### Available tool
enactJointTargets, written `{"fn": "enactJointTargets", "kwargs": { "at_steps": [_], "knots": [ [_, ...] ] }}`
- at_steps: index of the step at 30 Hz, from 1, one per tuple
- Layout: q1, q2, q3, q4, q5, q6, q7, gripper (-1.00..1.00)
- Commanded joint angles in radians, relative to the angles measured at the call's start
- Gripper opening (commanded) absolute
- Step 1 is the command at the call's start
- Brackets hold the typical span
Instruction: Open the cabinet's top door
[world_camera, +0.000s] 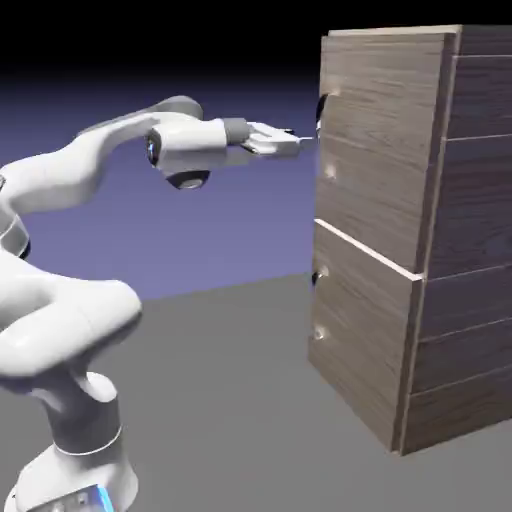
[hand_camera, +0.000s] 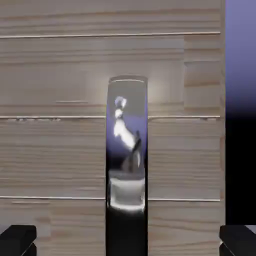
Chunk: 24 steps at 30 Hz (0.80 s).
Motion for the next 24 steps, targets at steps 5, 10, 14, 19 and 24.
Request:
{"fn": "enactJointTargets", "kwargs": {
  "at_steps": [5,10,14,19,24],
  "knots": [
    [-0.037,-0.007,-0.006,0.008,0.055,-0.061,-0.046,-1.00],
    [0.111,-0.043,-0.141,-0.173,0.102,-0.264,-0.185,-1.00],
    [0.227,-0.057,-0.278,-0.313,0.068,-0.434,-0.276,-1.00],
    [0.320,-0.065,-0.459,-0.436,-0.035,-0.621,-0.352,-1.00],
    [0.363,-0.057,-0.641,-0.507,-0.168,-0.788,-0.408,-1.00]
  ]
}}
